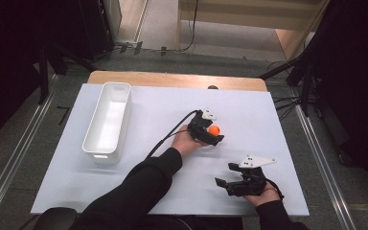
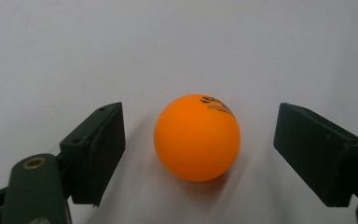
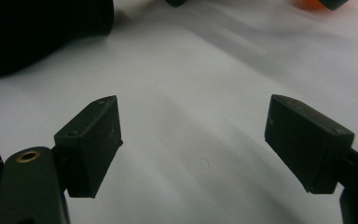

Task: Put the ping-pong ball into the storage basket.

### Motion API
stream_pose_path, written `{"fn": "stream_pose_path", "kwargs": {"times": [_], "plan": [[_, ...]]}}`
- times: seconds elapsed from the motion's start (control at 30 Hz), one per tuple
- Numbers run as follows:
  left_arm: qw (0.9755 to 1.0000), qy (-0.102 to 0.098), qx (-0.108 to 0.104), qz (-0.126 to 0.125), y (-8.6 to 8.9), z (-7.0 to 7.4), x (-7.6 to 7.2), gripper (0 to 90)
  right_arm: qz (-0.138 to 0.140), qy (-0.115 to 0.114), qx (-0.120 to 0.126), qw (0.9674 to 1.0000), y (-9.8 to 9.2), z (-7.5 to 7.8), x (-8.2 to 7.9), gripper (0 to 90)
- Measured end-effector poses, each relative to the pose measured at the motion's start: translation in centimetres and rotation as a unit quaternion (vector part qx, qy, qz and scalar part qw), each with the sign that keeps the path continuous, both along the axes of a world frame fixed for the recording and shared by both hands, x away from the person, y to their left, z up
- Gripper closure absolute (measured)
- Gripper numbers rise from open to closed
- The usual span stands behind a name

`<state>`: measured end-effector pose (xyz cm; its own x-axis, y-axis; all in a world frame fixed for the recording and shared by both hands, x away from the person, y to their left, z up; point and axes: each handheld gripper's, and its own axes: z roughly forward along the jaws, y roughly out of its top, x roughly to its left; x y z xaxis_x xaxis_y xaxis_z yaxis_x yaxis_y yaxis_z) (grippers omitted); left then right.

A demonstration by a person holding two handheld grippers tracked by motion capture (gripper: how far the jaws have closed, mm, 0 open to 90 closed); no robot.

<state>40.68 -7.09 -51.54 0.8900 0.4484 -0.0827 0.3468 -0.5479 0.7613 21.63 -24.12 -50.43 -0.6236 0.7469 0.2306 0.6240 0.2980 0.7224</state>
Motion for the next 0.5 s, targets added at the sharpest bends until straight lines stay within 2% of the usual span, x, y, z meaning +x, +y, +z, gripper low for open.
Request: {"fn": "stream_pose_path", "kwargs": {"times": [0.17, 0.5], "plan": [[0.9999, -0.013, 0.006, 0.004, -0.16, -0.05, -0.24, 23.7, 0.002, 0.000, -0.001, 1.0000, 0.00, 0.00, 0.00, 17.2], [0.9998, -0.014, 0.003, 0.014, -0.18, -0.09, -0.27, 36.7, -0.001, 0.000, 0.001, 1.0000, -0.02, 0.04, -0.02, 17.2]]}}
